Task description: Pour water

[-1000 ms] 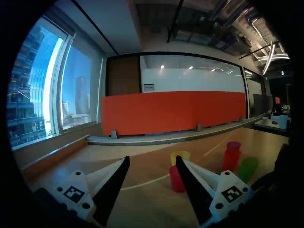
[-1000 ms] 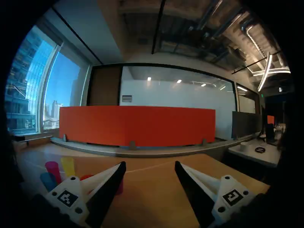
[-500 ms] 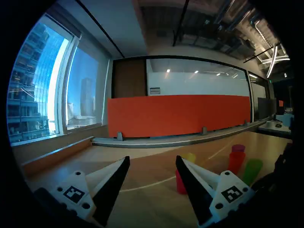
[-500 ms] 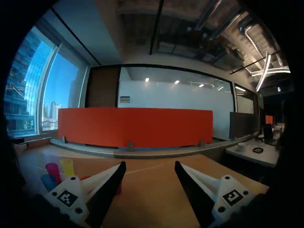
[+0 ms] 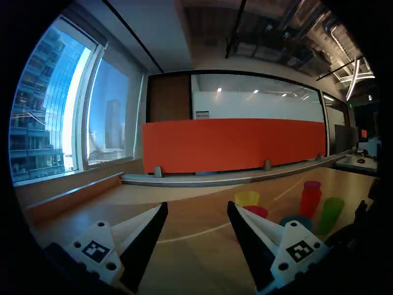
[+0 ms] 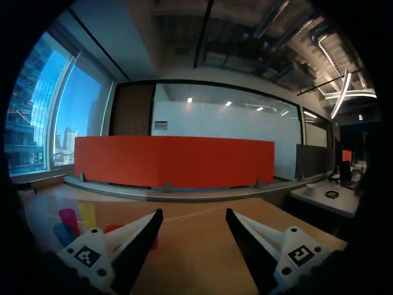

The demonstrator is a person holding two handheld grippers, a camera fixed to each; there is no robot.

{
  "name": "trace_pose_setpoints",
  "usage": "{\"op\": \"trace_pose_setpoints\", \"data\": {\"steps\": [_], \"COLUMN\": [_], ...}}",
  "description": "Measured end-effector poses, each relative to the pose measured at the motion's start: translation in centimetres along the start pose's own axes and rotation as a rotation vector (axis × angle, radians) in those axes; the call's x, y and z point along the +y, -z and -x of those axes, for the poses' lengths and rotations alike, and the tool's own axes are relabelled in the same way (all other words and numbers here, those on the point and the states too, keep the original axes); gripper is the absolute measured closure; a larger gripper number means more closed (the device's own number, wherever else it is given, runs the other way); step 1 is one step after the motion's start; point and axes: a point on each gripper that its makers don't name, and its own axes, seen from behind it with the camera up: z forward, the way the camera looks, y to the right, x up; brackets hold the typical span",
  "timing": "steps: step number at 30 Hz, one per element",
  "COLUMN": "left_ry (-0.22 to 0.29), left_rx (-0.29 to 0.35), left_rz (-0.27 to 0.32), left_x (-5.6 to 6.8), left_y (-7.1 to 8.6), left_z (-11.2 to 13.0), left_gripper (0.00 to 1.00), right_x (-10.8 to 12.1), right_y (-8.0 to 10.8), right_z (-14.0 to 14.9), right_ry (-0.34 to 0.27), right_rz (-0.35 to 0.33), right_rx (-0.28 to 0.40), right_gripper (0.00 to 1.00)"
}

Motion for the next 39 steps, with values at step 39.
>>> {"op": "trace_pose_setpoints", "data": {"steps": [39], "left_ry": [0.018], "left_rx": [-0.015], "left_rz": [-0.003], "left_x": [-1.3], "left_y": [-0.2], "left_z": [2.5], "left_gripper": [0.11], "right_x": [0.6], "right_y": [0.0], "right_z": [-0.3], "right_ry": [-0.023], "right_rz": [0.028], "right_rx": [-0.002], "right_gripper": [0.01]}}
